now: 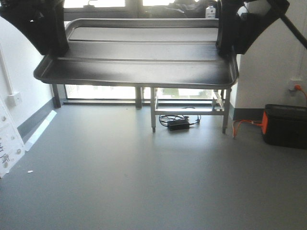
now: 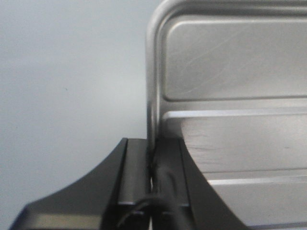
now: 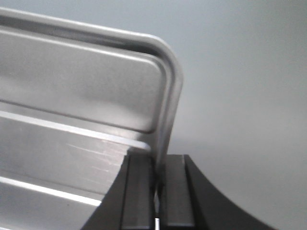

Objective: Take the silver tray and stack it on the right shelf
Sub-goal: 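Hold the tray level with both grippers while the base drives to the other shelf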

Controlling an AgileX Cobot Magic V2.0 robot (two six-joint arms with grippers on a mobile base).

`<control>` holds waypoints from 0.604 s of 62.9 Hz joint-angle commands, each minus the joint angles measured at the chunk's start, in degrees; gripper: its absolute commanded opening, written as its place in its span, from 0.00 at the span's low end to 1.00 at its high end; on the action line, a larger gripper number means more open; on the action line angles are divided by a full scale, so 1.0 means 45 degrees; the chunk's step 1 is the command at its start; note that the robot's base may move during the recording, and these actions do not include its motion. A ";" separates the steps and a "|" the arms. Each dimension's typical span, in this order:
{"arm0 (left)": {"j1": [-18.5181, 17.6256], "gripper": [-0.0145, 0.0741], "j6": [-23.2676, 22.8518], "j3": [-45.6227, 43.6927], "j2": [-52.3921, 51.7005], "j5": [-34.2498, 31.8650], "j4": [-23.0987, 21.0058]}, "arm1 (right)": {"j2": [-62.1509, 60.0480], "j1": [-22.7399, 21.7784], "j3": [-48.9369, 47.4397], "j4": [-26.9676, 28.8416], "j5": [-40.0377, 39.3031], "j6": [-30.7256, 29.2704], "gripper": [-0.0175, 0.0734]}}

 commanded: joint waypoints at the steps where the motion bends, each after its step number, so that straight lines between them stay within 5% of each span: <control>1: -0.0257 0.06 0.0147 -0.0500 -0.0475 -0.0960 -0.0745 | -0.0476 0.0099 -0.0539 0.0381 -0.1338 -0.0353 0.25; 38: -0.0257 0.06 0.0147 -0.0500 -0.0454 -0.0960 -0.0740 | -0.0476 0.0099 -0.0539 0.0352 -0.1341 -0.0353 0.25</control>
